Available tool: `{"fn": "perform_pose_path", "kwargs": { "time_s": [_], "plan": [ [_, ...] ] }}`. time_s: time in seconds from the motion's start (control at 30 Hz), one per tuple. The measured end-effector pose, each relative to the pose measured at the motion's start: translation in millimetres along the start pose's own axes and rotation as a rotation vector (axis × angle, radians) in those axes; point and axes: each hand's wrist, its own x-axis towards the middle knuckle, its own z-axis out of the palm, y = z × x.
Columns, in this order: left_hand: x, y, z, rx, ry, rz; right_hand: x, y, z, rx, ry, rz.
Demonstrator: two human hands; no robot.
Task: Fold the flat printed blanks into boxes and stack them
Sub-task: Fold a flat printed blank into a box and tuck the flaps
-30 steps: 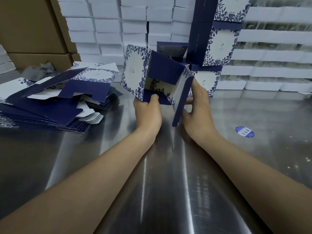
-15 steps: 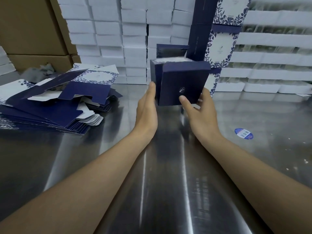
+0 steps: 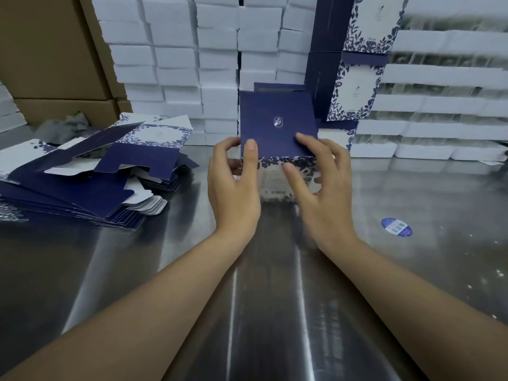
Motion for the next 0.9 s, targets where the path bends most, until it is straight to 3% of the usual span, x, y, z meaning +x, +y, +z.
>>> {"fn": "perform_pose_path", "kwargs": {
  "time_s": [0.2,0.47,0.7,0.9],
  "plan": [
    [-2.2,-2.2,-1.6,0.069,0.004,0.052,2.8,-1.6,-1.7,0.018,0.072,0.084],
    [-8.3,-5.4,-0.1,0.304,-0.136,0.395,1.4,-3.2,2.0,0.052,0.017,0.032],
    [-3.4,-6.2,4.1,0.263,-0.175,0.324,7.9,-3.9,3.9,0.042,0.009,-0.022],
    [3.8,-10.1,-2.3,0.188,-0.129,0.388,5.8,-0.1,-1.4,0.164,0.036,0.051]
  ]
}}
